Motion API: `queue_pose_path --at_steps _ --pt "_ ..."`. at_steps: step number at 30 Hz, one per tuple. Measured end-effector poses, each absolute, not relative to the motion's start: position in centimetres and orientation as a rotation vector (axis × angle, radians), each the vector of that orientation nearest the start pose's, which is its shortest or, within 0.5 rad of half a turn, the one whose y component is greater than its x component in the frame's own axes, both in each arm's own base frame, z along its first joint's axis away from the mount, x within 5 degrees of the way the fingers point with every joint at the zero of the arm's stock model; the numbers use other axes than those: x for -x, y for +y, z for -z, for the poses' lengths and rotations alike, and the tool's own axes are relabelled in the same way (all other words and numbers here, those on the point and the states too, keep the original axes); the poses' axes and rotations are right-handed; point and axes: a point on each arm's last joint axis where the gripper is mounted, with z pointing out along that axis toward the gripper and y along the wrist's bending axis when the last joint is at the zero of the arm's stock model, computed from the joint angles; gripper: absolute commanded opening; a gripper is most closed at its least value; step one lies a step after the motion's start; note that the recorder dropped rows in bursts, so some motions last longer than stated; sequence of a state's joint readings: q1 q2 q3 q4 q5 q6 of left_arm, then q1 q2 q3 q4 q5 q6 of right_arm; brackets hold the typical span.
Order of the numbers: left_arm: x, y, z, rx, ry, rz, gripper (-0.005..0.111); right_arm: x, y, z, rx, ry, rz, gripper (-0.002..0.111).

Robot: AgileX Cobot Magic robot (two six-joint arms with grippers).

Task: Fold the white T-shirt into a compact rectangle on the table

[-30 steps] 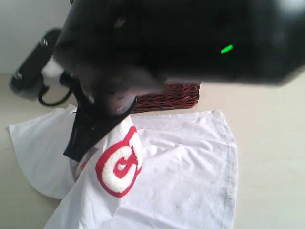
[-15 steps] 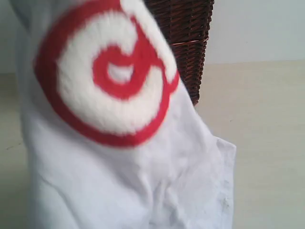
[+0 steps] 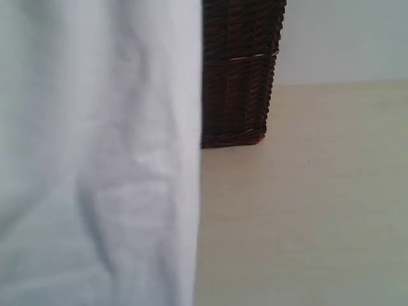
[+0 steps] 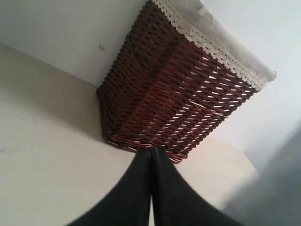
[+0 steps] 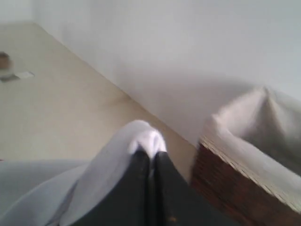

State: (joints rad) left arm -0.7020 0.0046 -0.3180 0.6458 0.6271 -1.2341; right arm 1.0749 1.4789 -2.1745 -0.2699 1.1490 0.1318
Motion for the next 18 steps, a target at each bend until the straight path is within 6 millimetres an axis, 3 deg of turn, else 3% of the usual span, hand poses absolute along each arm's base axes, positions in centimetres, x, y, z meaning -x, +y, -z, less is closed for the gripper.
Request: queue_pose_path --at_steps 3,5,10,12,18 --pt "-4.0 0.9 -27.0 0.263 1.721 0.73 0.001 -18.1 19.4 -52.9 0.751 2.018 -0.37 0.0" --pt "-4.0 0.9 -27.0 0.263 1.721 0.73 0.001 -19.5 18.7 -49.7 0.782 2.15 -0.345 0.0" --pt "-4.0 0.9 -27.0 0.263 1.721 0.73 0.001 -20.7 19.9 -37.0 1.077 2.508 -0.196 0.001" --pt "-4.0 0.9 -27.0 0.263 1.721 0.73 0.001 -20.6 19.1 -34.6 1.125 2.554 -0.067 0.008" --pt "-4.0 0.9 -27.0 0.262 1.721 0.729 0.001 -20.8 14.4 -33.7 0.996 2.575 0.181 0.032"
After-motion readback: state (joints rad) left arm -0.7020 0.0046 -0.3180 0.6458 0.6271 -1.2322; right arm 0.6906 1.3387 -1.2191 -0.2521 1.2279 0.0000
